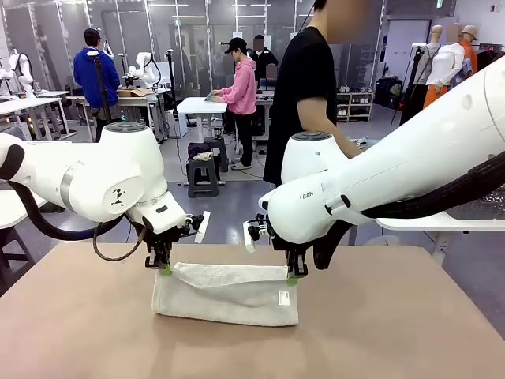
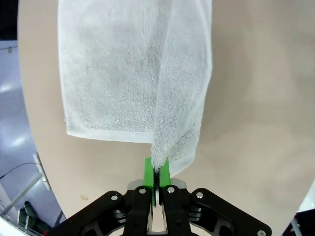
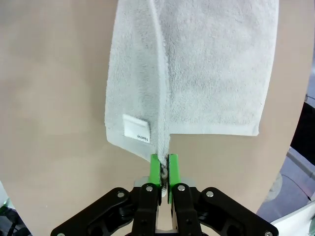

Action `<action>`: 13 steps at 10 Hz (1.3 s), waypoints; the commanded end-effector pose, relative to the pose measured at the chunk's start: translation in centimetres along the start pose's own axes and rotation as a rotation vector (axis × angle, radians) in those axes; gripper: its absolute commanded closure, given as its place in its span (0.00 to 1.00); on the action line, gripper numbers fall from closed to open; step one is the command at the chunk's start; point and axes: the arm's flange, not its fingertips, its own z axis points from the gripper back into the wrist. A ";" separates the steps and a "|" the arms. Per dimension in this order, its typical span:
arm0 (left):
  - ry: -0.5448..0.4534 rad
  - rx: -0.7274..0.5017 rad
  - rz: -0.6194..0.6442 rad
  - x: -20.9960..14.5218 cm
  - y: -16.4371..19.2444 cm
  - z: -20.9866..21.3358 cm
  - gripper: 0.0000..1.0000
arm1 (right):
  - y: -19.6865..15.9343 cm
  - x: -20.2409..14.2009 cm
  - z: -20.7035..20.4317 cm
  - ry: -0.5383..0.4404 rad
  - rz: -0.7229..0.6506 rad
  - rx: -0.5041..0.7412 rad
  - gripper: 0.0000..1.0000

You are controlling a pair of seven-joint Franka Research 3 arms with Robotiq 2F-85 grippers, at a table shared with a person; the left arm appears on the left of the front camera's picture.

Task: Fold the towels and place them in the basket.
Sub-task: When a person lays out a Towel with hook on the table, fold it in half twice.

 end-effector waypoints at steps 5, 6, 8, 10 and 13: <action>-0.001 0.000 -0.008 0.4 -0.2 0.0 0.95 | 0.0 0.0 0.0 0.000 0.000 0.000 0.92; -0.015 -0.015 -0.010 -0.1 0.7 -0.1 0.95 | 0.0 0.0 0.0 0.002 0.001 -0.001 0.92; -0.008 -0.032 -0.036 -0.5 3.4 0.1 0.95 | -2.4 -0.9 -1.1 -0.030 0.021 -0.007 0.92; 0.001 -0.058 -0.037 -0.5 5.6 -0.4 0.95 | -3.9 -0.9 -1.6 -0.047 0.044 0.004 0.92; 0.025 -0.088 -0.034 0.0 8.6 -2.1 0.95 | -6.9 -0.8 -2.8 -0.046 0.073 0.000 0.92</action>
